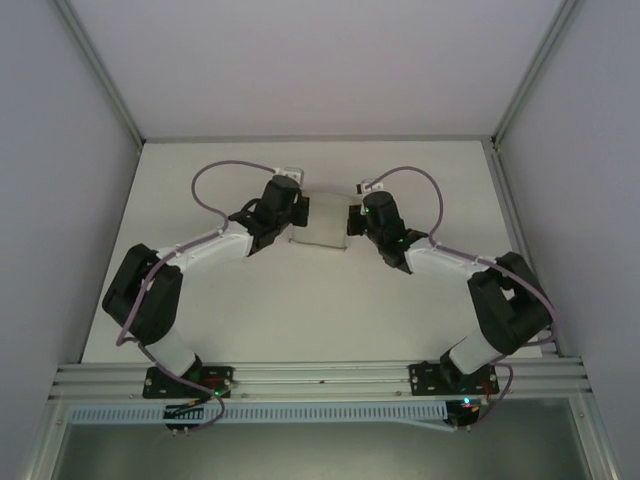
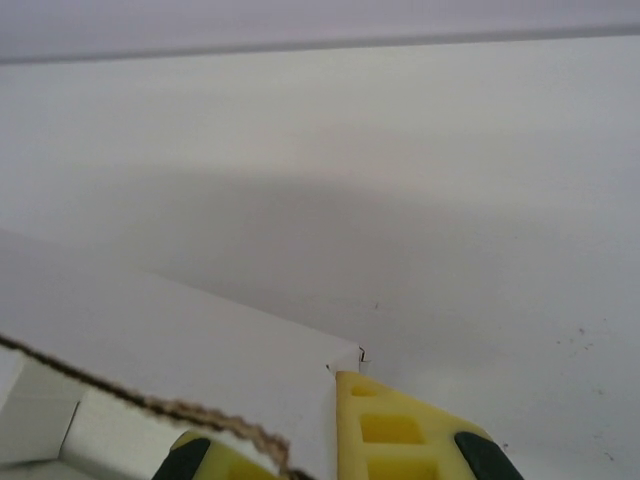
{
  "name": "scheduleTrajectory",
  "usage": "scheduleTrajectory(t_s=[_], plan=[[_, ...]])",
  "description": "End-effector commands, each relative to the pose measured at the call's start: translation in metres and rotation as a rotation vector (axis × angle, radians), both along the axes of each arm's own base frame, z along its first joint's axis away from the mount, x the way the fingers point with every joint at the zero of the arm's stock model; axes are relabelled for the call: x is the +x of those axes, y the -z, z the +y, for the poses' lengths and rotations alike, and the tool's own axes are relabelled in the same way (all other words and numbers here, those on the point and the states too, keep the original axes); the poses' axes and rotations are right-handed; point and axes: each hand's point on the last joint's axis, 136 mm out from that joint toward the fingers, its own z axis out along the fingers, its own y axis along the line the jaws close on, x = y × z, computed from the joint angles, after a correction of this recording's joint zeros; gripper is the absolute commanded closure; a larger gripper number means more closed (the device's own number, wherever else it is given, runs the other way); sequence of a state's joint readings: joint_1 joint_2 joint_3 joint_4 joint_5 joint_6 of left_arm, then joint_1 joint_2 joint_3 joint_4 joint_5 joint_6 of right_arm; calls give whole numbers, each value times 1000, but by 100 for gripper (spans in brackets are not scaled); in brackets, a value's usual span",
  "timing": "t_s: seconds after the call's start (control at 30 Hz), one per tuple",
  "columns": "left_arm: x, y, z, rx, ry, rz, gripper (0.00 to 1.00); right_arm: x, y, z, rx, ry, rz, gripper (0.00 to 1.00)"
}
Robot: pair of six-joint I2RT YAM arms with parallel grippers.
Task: Assemble paper box
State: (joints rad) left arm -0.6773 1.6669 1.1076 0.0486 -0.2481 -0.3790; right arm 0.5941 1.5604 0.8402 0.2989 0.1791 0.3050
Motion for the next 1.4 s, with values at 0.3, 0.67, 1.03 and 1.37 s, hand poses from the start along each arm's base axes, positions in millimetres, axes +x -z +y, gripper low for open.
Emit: scheduleTrajectory(t_s=[0.3,0.67,1.03,1.37], plan=[[6,15,-7,-141,-59,-30,100,25,-35,-2,126,225,-42,100],[-19,62,-8,-145,58,-57,100,-2,26,0,11,75,-94,100],[-55,85,-13,-158,147,-15,100,-40,55,-3,-74,25,-79,100],[-80,84,15,-110,119,18,48,-68,85,-14,-251,17,-73,100]])
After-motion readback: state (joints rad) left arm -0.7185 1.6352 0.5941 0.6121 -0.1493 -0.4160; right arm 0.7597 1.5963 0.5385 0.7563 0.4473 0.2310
